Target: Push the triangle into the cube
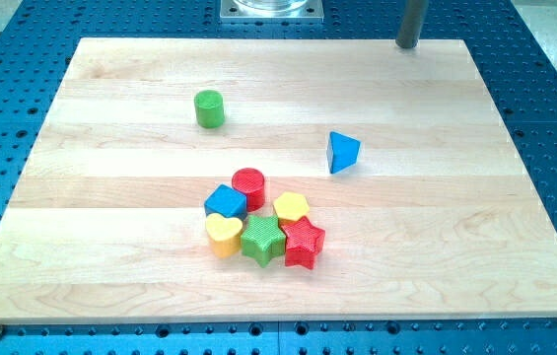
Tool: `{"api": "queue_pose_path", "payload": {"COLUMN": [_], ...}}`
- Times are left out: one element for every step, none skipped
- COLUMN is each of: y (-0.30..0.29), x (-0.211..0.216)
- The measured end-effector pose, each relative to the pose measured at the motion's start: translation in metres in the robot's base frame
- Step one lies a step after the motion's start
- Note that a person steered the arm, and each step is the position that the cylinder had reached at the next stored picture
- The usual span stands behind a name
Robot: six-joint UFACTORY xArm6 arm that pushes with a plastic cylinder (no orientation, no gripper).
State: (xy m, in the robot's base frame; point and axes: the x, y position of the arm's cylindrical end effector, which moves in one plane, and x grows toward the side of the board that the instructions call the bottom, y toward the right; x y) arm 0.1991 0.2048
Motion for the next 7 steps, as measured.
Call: {"api": "queue_pose_path", "payload": {"y": [-0.021, -0.066, -0.079, -0.122, -0.155, -0.191, -0.176], "x": [0.075, 0.177, 0.218, 0.218, 0.229, 0.268, 0.246]}}
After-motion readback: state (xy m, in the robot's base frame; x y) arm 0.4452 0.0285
